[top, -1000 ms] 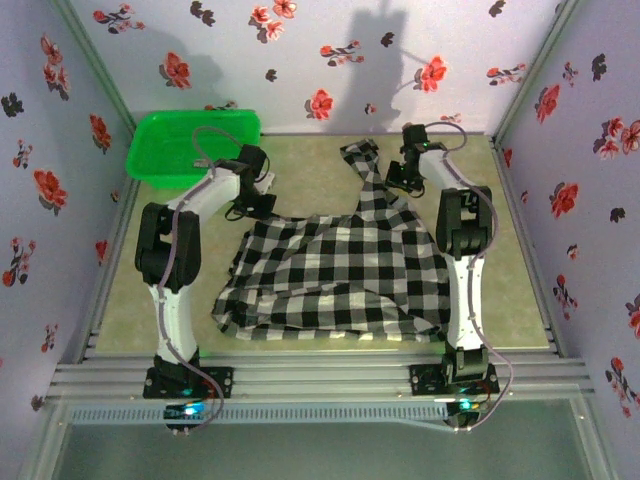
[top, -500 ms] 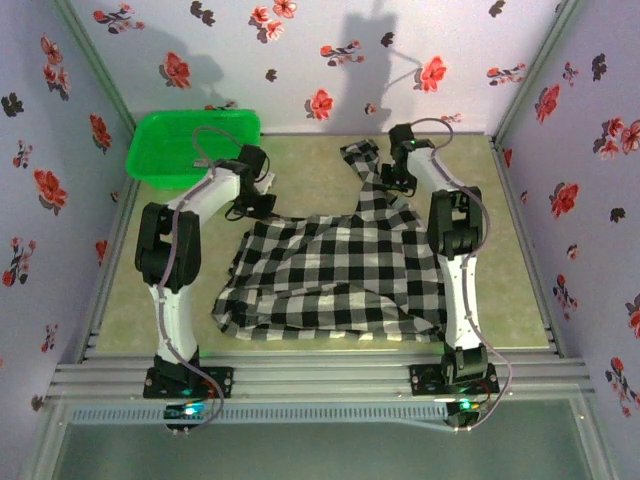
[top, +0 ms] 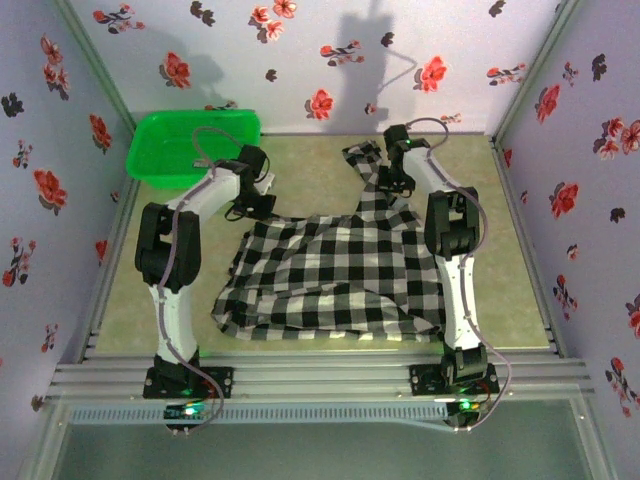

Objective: Fold and stack the long sleeve shirts

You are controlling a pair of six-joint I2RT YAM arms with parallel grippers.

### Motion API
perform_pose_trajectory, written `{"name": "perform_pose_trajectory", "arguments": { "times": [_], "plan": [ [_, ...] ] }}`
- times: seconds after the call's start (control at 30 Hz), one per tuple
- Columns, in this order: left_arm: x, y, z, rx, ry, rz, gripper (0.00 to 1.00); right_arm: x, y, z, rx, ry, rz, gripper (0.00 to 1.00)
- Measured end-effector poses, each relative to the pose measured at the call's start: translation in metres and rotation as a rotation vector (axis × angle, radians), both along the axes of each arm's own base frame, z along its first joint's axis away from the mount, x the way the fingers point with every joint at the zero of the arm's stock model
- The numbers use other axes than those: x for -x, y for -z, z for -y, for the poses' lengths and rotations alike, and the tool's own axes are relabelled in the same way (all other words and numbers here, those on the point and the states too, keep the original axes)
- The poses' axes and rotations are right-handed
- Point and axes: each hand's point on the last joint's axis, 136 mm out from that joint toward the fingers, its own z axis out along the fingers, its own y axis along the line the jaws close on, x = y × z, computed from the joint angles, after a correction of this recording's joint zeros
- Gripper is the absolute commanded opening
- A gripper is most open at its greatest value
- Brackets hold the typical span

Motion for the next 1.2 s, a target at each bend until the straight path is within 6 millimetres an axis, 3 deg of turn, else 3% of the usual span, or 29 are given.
{"name": "perform_pose_trajectory", "arguments": {
  "times": [0.2, 0.5, 0.87, 1.2],
  "plan": [
    [-0.001, -0.01, -0.001, 0.008, -0.002, 0.02, 0.0, 0.003, -0.018, -0.001, -0.039, 0.019, 0.041, 0.0],
    [-0.001, -0.038, -0.008, 0.029, -0.018, 0.079, 0.0, 0.013, -0.093, 0.002, -0.112, 0.034, 0.219, 0.0],
    [0.016, -0.03, -0.024, 0.018, -0.038, 0.047, 0.0, 0.055, -0.085, 0.009, -0.133, 0.041, 0.2, 0.0],
    [0.032, -0.04, -0.033, 0.031, -0.046, 0.07, 0.0, 0.099, -0.109, 0.014, -0.161, 0.034, 0.236, 0.0]
  ]
}}
